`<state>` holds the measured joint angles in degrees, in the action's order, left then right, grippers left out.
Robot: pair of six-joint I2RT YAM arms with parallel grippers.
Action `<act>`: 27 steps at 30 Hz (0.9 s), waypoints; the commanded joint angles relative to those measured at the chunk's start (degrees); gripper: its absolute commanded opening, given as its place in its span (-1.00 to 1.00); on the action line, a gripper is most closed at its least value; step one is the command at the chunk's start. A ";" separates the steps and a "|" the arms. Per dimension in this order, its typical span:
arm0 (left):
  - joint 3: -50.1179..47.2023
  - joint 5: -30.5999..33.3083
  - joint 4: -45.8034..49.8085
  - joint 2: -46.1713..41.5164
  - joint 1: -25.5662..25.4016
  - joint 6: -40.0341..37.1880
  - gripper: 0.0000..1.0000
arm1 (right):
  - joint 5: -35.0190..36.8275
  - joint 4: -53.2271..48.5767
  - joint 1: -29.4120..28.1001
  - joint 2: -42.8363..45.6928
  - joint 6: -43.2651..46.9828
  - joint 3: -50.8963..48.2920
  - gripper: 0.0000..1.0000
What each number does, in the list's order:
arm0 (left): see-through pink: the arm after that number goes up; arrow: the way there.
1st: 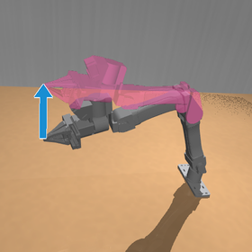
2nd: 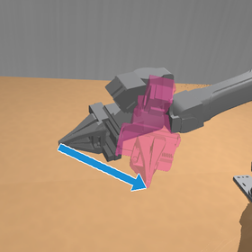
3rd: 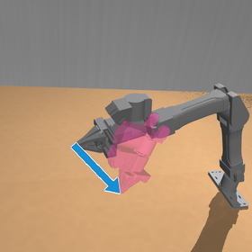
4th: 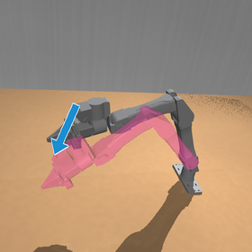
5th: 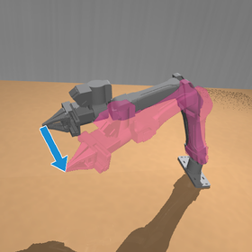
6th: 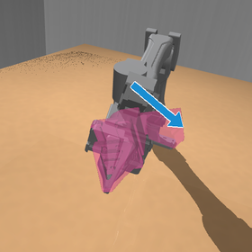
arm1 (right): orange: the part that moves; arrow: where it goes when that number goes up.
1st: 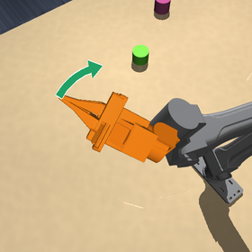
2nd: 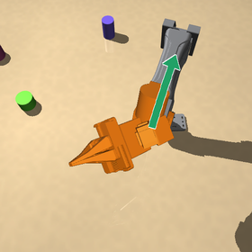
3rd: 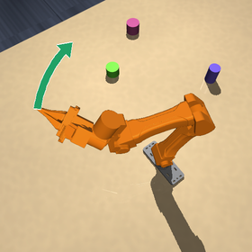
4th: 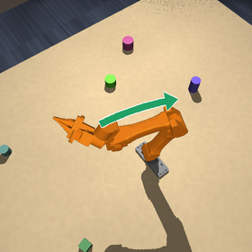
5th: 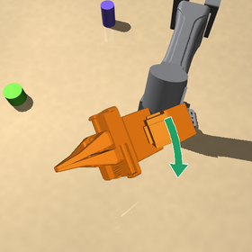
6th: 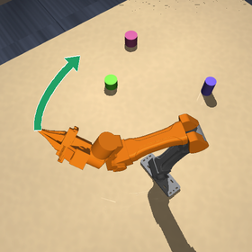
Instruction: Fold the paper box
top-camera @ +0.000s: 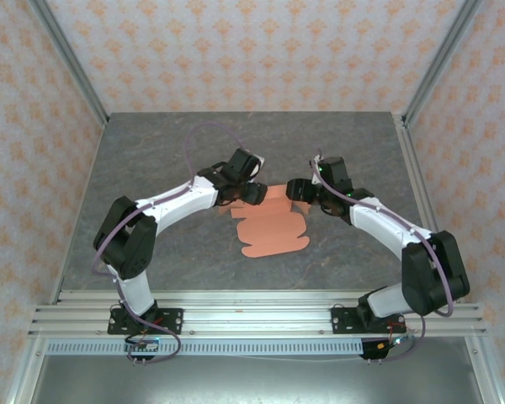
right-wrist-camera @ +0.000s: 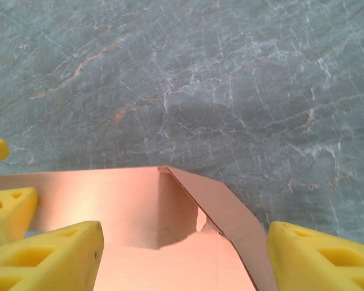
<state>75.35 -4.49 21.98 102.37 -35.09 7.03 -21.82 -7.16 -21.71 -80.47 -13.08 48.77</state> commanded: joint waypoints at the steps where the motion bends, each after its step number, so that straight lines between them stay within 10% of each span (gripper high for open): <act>1: -1.53 0.13 1.93 -0.51 0.55 0.36 0.29 | 1.70 -2.19 0.59 3.46 -2.73 -2.63 0.44; 27: -1.52 -0.66 1.97 -0.15 0.55 -0.03 0.30 | -7.81 3.36 0.50 2.67 -0.27 -4.41 0.37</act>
<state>75.31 -4.69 21.67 102.37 -35.09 7.22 -28.60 -5.02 -20.93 -78.50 -13.87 42.30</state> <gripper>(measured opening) 0.649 0.687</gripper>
